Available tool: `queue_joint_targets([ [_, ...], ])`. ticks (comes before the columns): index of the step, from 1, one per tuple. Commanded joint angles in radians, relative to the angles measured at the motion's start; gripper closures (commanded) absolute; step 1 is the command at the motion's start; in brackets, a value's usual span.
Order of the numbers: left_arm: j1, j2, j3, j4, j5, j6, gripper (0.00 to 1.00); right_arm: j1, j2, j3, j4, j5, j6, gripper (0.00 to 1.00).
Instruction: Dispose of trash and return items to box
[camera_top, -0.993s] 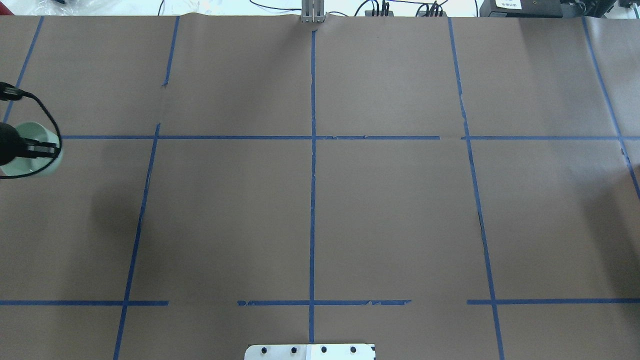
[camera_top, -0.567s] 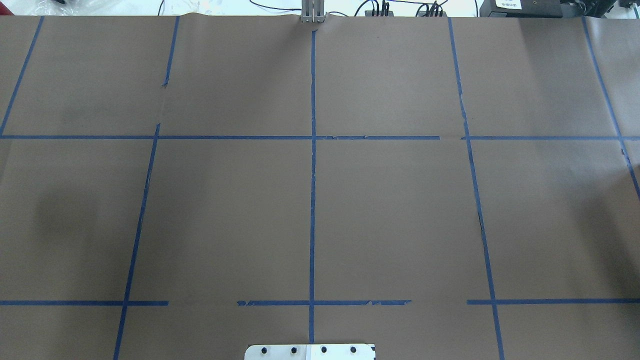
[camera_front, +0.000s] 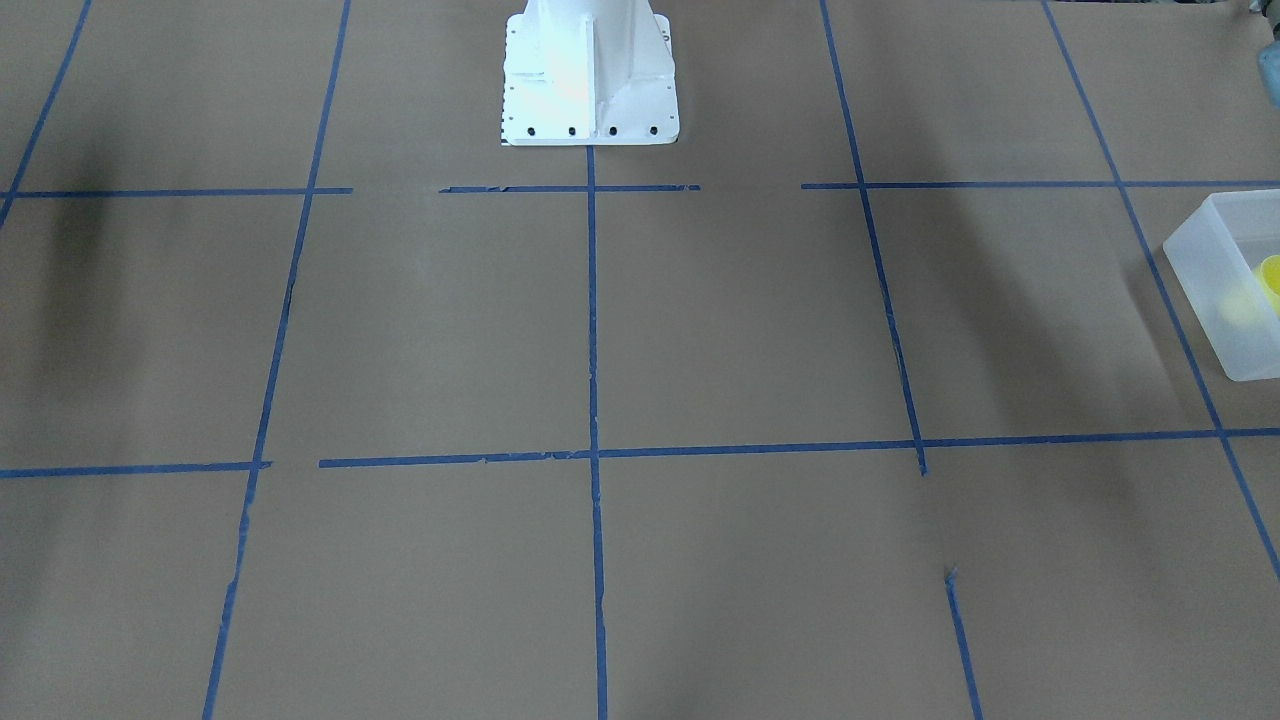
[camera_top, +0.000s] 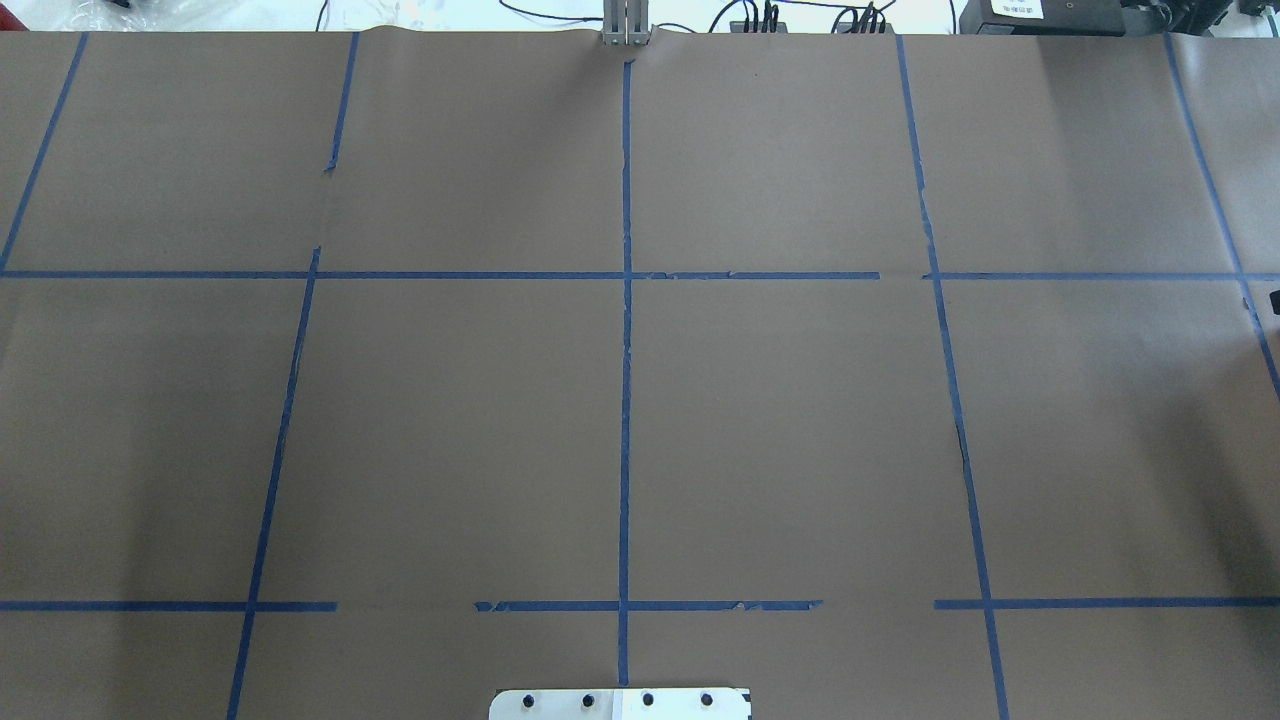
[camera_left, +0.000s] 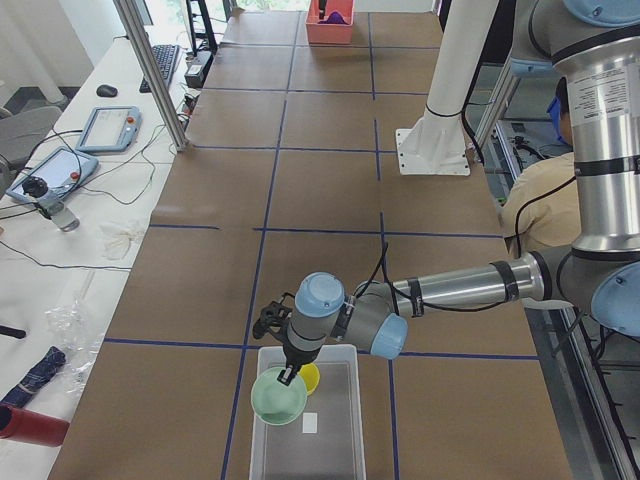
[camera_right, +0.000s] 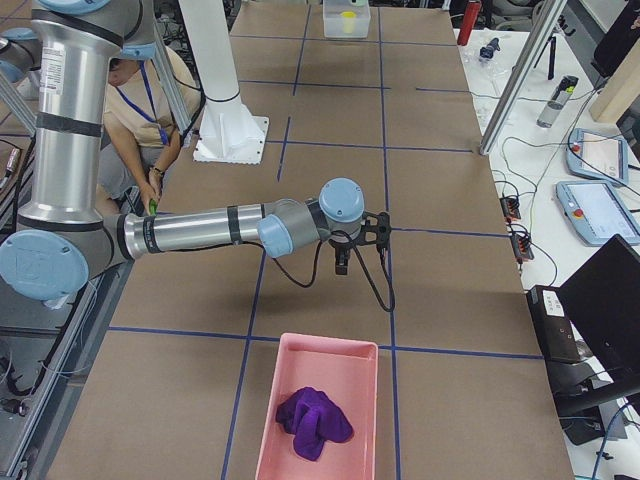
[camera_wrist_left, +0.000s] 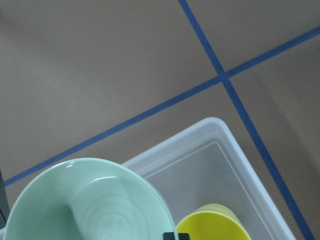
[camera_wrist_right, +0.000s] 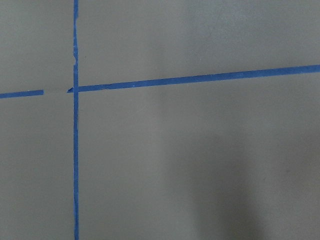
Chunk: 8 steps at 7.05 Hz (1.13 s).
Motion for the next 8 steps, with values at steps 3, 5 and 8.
queue_joint_targets([
  [3, -0.043, -0.033, 0.121, -0.052, -0.012, 0.070, 1.00, -0.004, -0.006, -0.001, 0.002, -0.001, 0.007, 0.00],
  [5, -0.046, -0.034, 0.182, -0.094, 0.043, 0.093, 1.00, -0.004, -0.008, -0.001, 0.004, -0.001, 0.005, 0.00],
  [8, -0.054, -0.036, 0.126, -0.097, -0.128, -0.004, 0.00, -0.004, -0.009, 0.024, 0.004, -0.001, 0.010, 0.00],
])
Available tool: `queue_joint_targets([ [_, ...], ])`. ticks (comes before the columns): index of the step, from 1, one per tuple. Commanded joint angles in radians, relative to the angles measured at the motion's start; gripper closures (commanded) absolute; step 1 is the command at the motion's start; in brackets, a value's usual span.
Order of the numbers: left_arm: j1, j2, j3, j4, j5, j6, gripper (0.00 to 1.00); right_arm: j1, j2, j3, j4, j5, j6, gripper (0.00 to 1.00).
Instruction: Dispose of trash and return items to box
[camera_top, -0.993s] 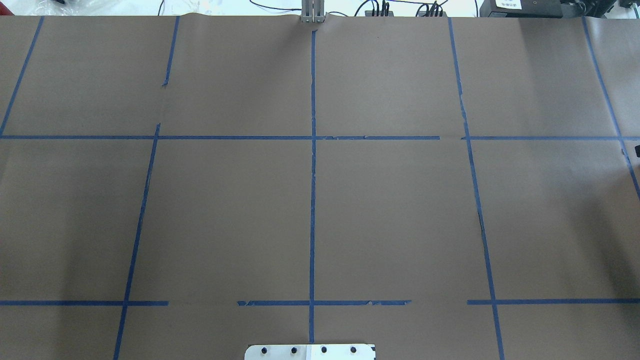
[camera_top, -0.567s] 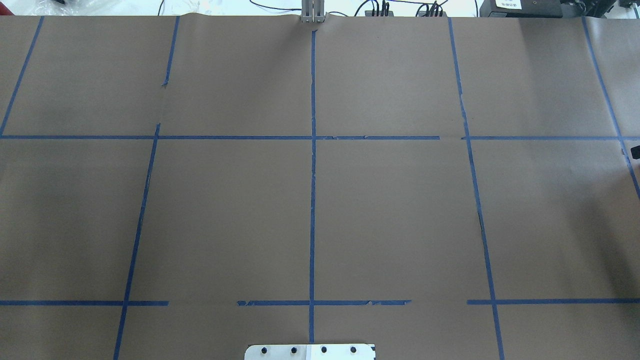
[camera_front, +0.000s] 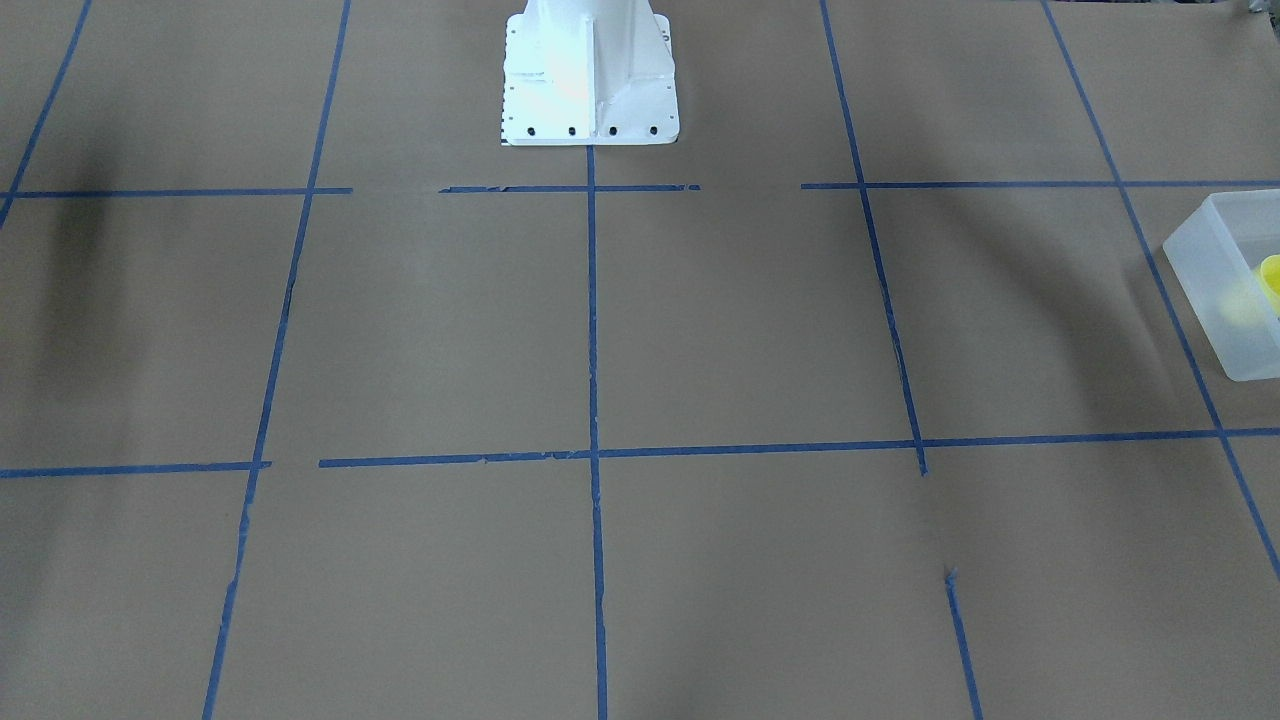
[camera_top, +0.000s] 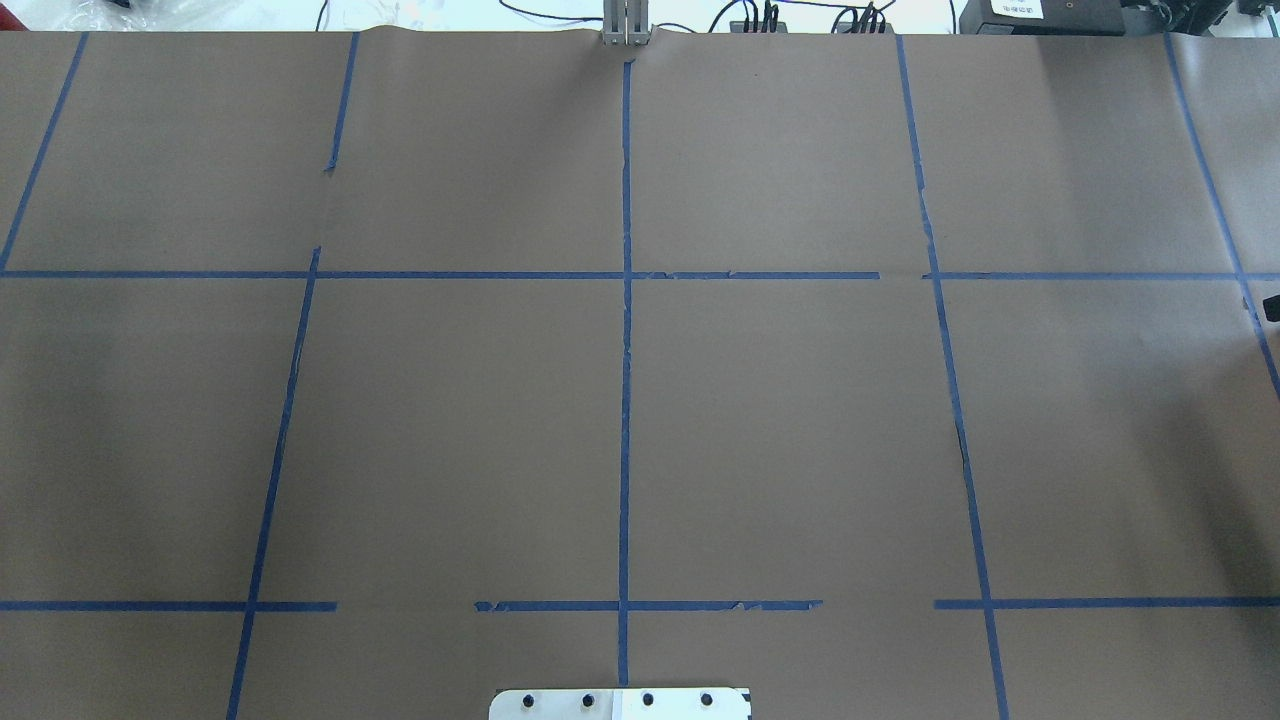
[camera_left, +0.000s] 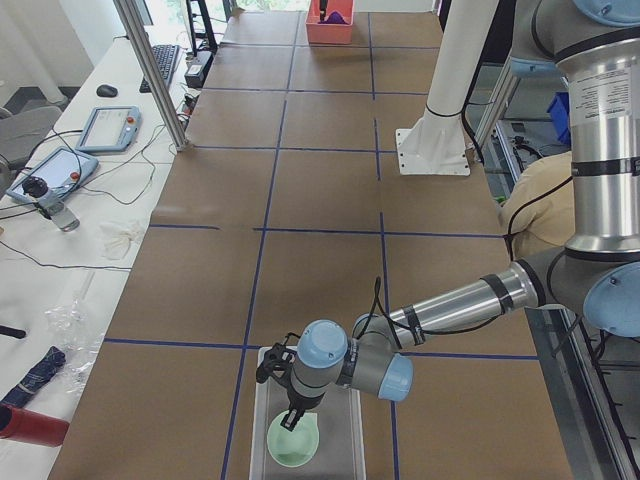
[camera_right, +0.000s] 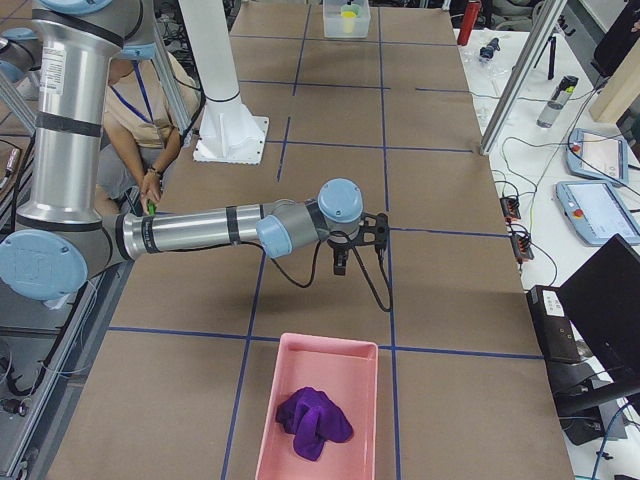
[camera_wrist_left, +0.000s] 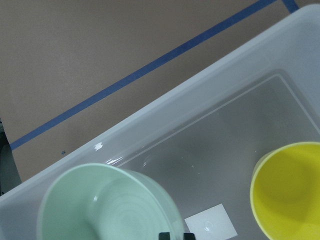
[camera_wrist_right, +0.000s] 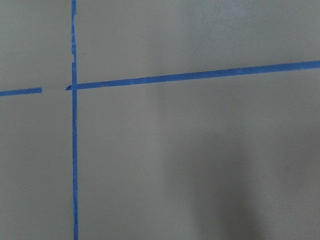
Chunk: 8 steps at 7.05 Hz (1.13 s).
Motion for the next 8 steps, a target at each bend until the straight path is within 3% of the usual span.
queue_joint_targets([
  [1, -0.002, 0.013, -0.169, 0.012, -0.152, -0.221, 0.00, 0.000, -0.003, 0.022, 0.000, -0.004, 0.013, 0.00],
  [2, 0.015, 0.012, -0.261, 0.010, -0.155, -0.411, 0.00, 0.000, -0.004, 0.026, -0.001, -0.029, 0.014, 0.00],
  [4, 0.138, 0.003, -0.366, 0.016, -0.158, -0.591, 0.00, 0.005, -0.050, 0.061, -0.001, -0.179, 0.001, 0.00],
  [6, 0.339, -0.023, -0.505, 0.029, -0.154, -0.774, 0.00, 0.002, -0.070, 0.076, -0.001, -0.183, 0.000, 0.00],
  [8, 0.410, -0.052, -0.530, 0.116, -0.157, -0.738, 0.00, 0.002, -0.070, 0.070, 0.000, -0.182, -0.001, 0.00],
])
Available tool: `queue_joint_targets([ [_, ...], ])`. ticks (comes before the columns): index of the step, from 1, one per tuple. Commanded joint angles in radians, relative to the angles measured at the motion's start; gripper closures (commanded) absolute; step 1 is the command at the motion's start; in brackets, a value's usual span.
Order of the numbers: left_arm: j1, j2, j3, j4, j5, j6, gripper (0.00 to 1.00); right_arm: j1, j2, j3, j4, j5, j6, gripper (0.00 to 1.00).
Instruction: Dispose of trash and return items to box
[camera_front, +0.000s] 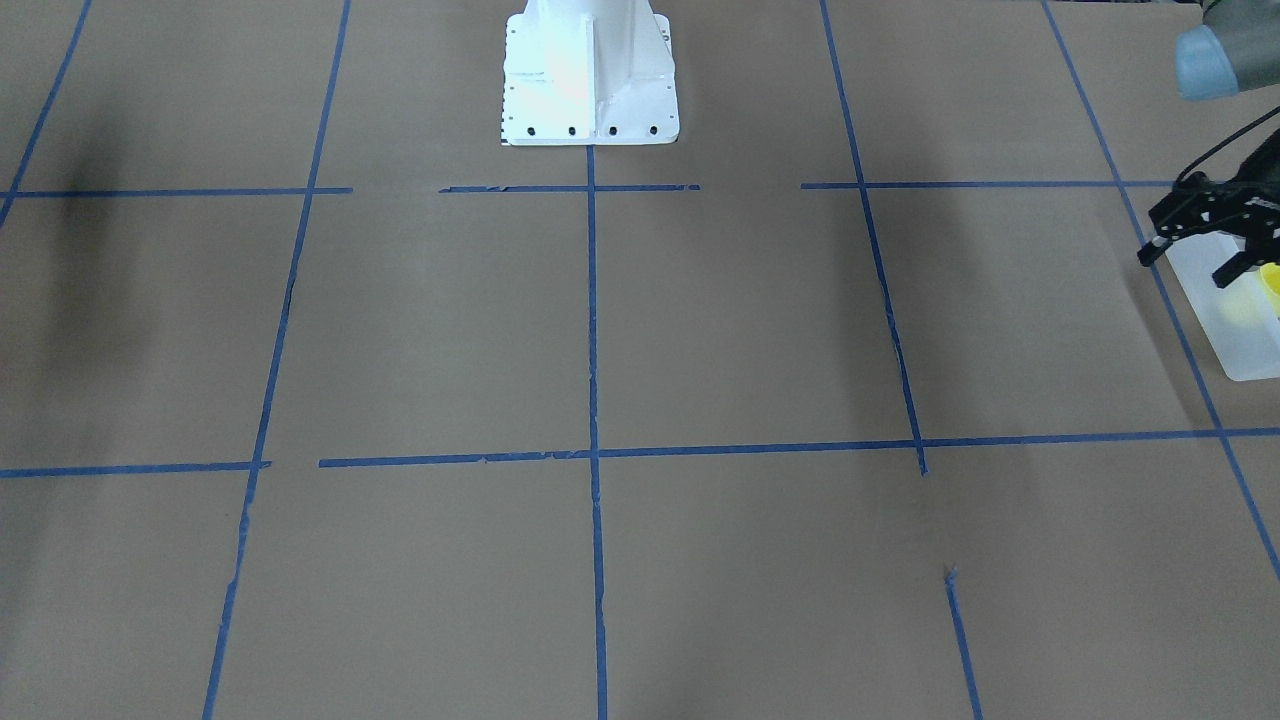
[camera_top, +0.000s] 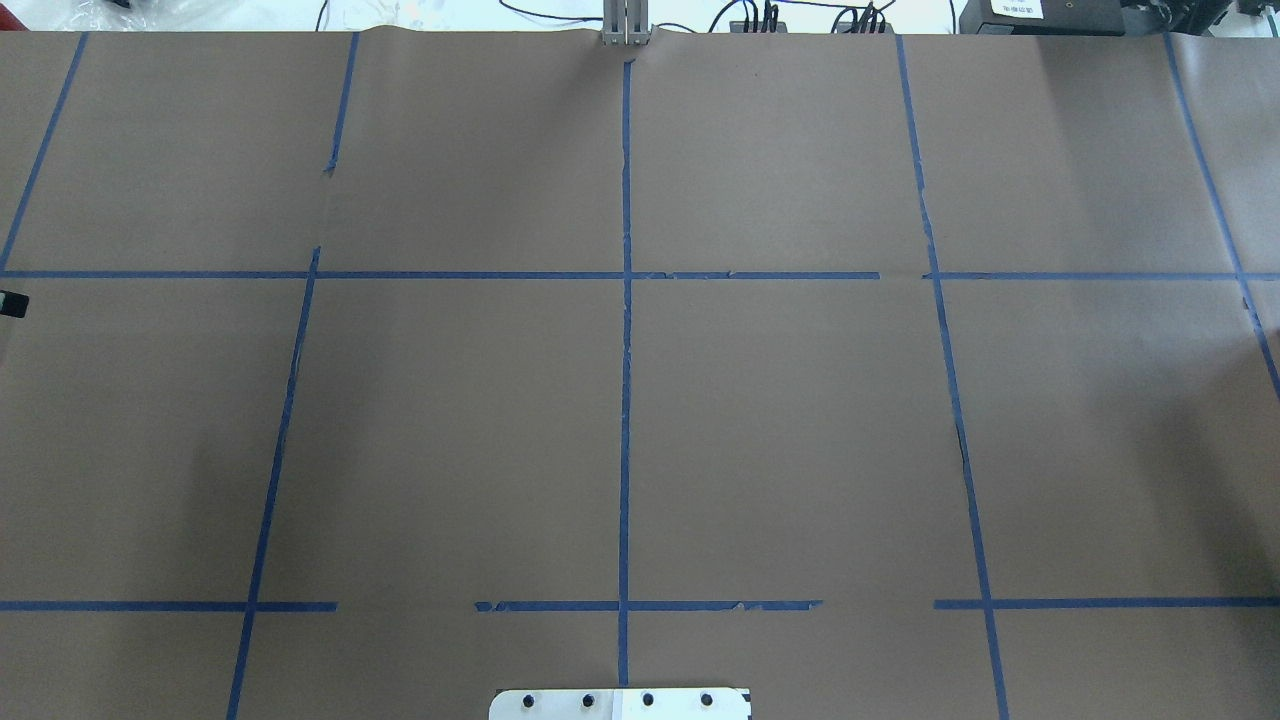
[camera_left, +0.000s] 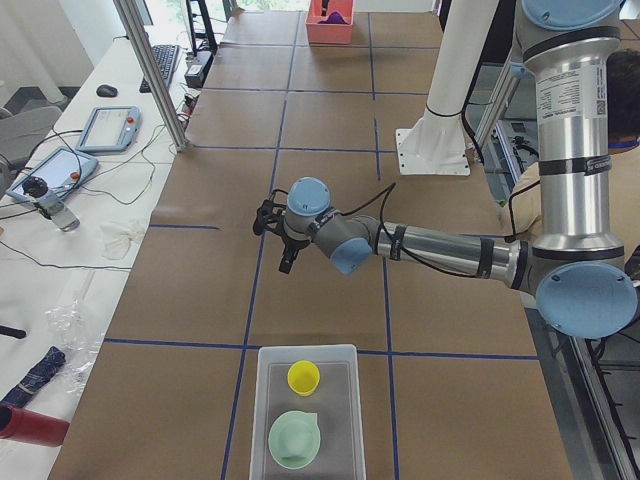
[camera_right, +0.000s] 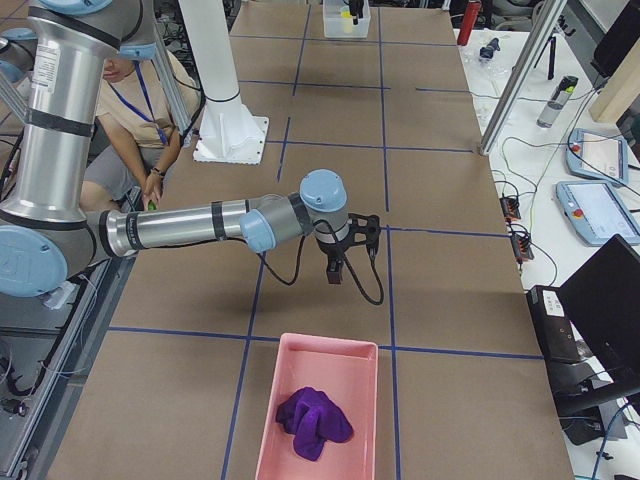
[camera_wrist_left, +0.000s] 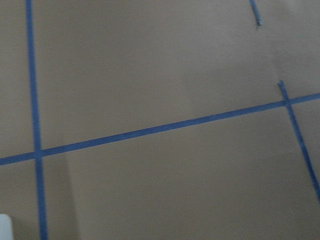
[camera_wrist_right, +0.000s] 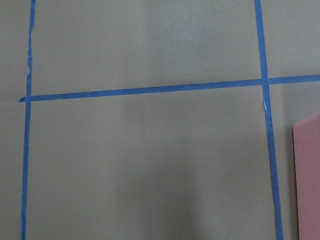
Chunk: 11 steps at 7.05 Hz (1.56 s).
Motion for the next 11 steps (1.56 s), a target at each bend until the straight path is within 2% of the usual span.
queue_joint_targets([
  [1, 0.050, -0.007, -0.022, 0.121, 0.007, 0.155, 0.00, 0.000, -0.001, -0.004, 0.001, -0.001, -0.001, 0.00],
  [2, -0.041, -0.010, -0.016, 0.243, 0.021, 0.358, 0.00, 0.000, -0.001, -0.002, 0.001, 0.001, -0.001, 0.00],
  [3, -0.156, -0.016, -0.022, 0.355, 0.025, 0.460, 0.00, 0.000, -0.003, -0.002, 0.001, 0.005, -0.003, 0.00],
  [4, -0.182, 0.001, -0.021, 0.370, 0.016, 0.464, 0.00, 0.000, -0.003, -0.002, 0.001, 0.008, -0.003, 0.00],
  [6, -0.176, 0.053, 0.008, 0.348, -0.018, 0.461, 0.00, 0.000, -0.003, -0.002, 0.001, 0.008, -0.003, 0.00],
  [8, -0.199, 0.058, 0.015, 0.210, -0.018, 0.461, 0.00, 0.000, -0.003, -0.002, 0.002, 0.008, -0.003, 0.00],
  [9, -0.340, 0.056, 0.019, 0.184, -0.060, 0.463, 0.00, 0.000, -0.003, -0.005, 0.019, 0.008, -0.003, 0.00],
  [10, -0.370, 0.059, 0.021, 0.194, -0.165, 0.465, 0.00, 0.000, -0.003, -0.010, 0.022, 0.007, -0.003, 0.00],
  [11, -0.392, 0.077, 0.043, 0.188, -0.214, 0.466, 0.00, 0.000, -0.003, -0.016, 0.024, 0.005, -0.003, 0.00],
])
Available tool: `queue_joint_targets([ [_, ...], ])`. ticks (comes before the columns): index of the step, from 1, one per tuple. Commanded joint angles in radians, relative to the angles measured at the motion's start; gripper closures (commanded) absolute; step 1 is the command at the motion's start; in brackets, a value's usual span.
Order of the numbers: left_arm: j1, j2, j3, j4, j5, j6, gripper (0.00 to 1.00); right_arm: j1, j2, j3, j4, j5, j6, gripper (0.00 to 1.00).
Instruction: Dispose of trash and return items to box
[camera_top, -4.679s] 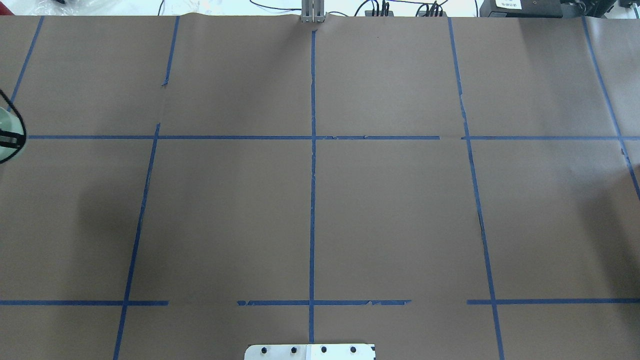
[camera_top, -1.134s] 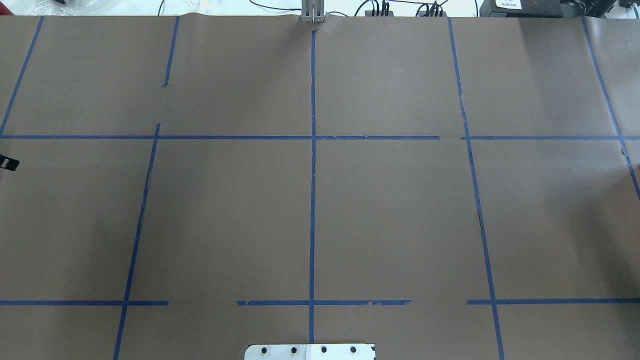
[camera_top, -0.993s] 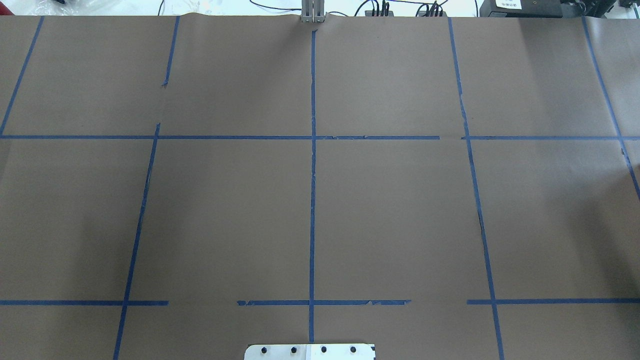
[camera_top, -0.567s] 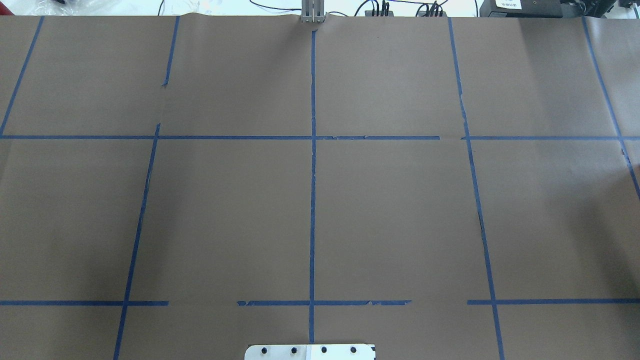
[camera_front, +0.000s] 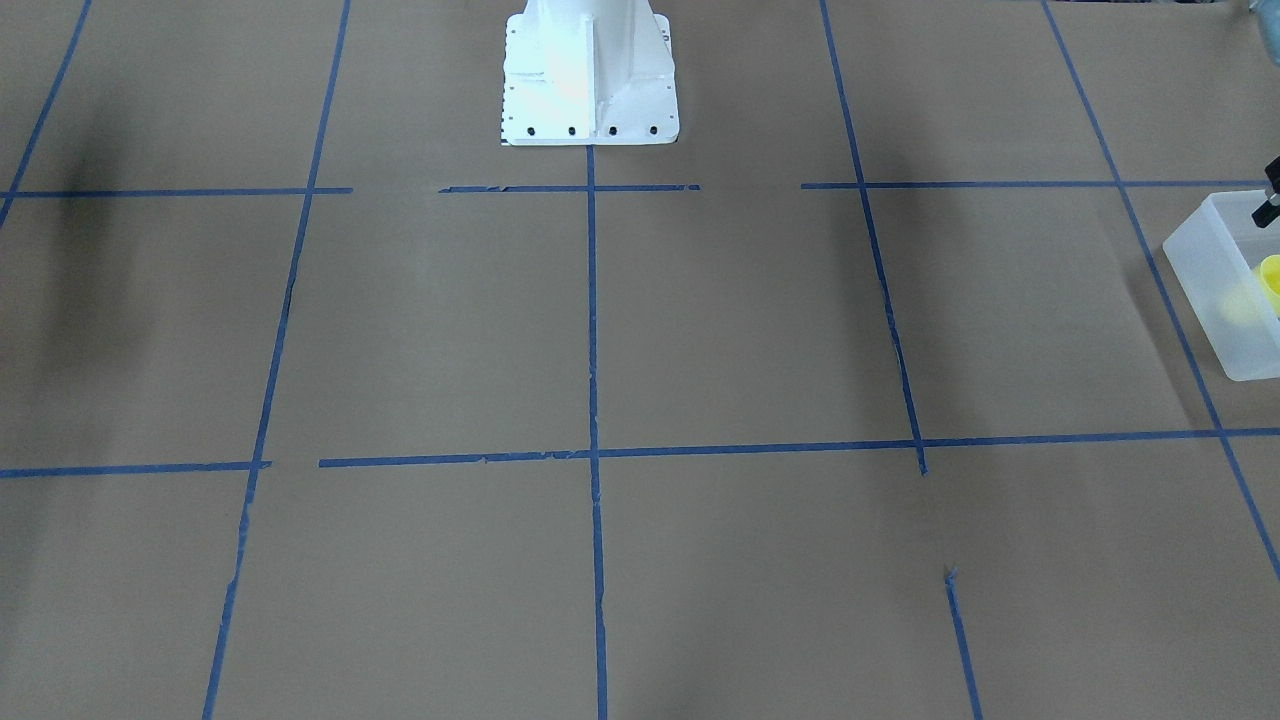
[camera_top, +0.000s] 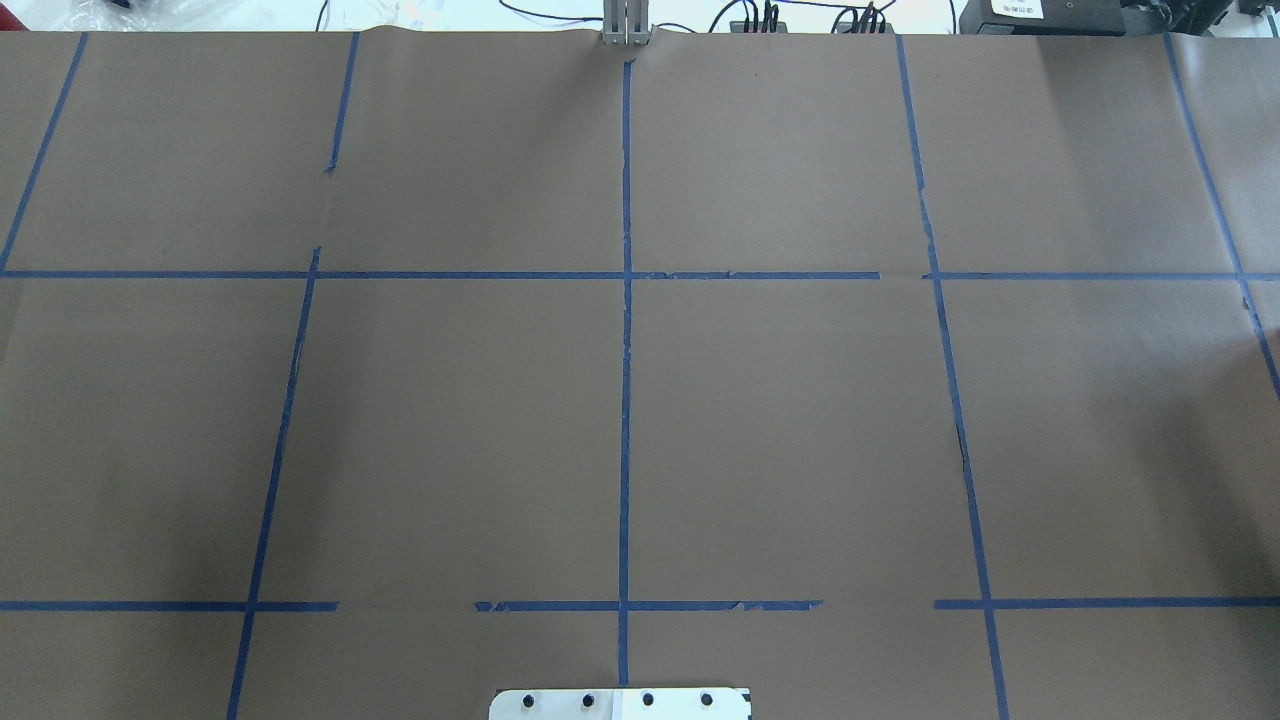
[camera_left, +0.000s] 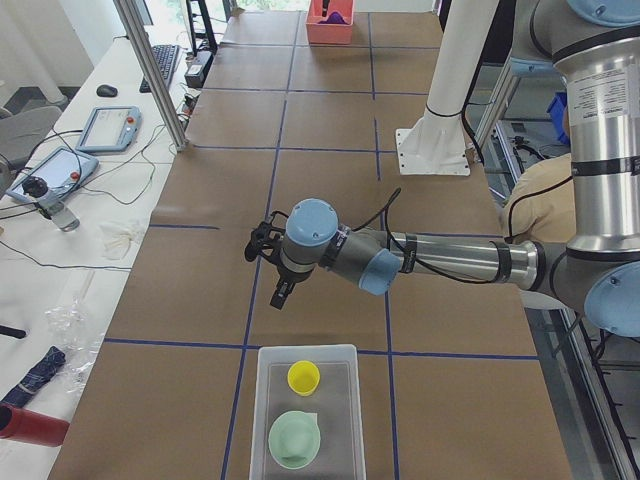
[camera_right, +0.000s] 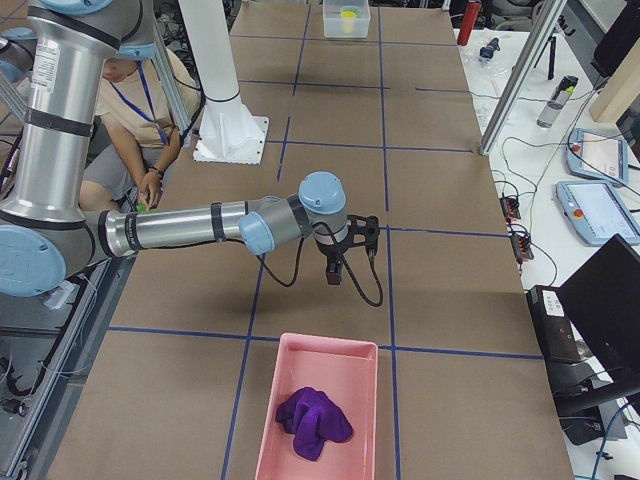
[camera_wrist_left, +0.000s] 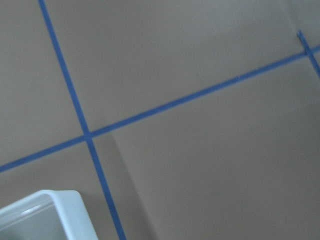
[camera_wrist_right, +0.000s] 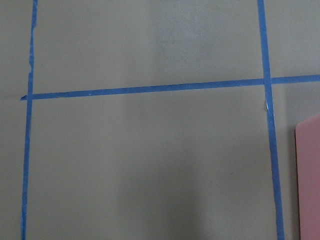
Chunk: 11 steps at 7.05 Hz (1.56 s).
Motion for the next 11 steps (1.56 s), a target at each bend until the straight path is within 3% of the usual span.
queue_joint_targets([
  [1, -0.045, 0.037, 0.030, -0.009, -0.075, -0.001, 0.00, 0.000, 0.000, -0.020, 0.009, 0.000, 0.003, 0.00],
  [3, -0.039, 0.028, 0.080, -0.031, -0.068, -0.001, 0.00, 0.000, 0.014, -0.040, 0.070, -0.034, 0.003, 0.00],
  [4, -0.042, 0.026, 0.074, -0.031, -0.033, -0.003, 0.00, 0.000, 0.014, -0.066, 0.157, -0.081, 0.005, 0.00],
  [6, -0.042, 0.017, 0.044, -0.029, -0.011, -0.001, 0.00, -0.003, 0.017, -0.137, 0.271, -0.085, 0.005, 0.00],
  [8, -0.036, 0.010, 0.042, -0.028, 0.081, -0.003, 0.00, -0.021, 0.020, -0.142, 0.280, -0.083, 0.003, 0.00],
  [11, -0.039, 0.011, 0.012, -0.028, 0.103, -0.003, 0.00, -0.025, 0.026, -0.145, 0.313, -0.069, 0.005, 0.00],
])
